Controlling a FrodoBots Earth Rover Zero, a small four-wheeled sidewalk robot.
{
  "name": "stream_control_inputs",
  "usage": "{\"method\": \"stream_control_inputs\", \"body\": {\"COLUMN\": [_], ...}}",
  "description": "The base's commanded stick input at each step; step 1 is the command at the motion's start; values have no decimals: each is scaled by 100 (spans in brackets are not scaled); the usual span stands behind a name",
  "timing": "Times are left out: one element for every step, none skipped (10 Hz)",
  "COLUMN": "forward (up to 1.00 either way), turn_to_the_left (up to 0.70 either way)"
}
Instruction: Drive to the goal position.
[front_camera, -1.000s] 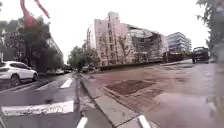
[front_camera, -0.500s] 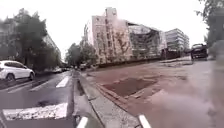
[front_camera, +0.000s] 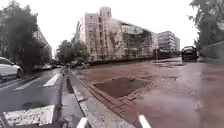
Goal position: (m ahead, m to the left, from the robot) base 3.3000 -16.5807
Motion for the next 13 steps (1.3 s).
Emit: {"method": "stream_control_inputs", "body": {"forward": [45, 45, 45, 45, 45, 45, 45, 45, 45, 45, 45, 45, 45], "turn_to_the_left": [0, 0, 0, 0, 0, 0, 0, 0, 0, 0, 0, 0, 0]}}
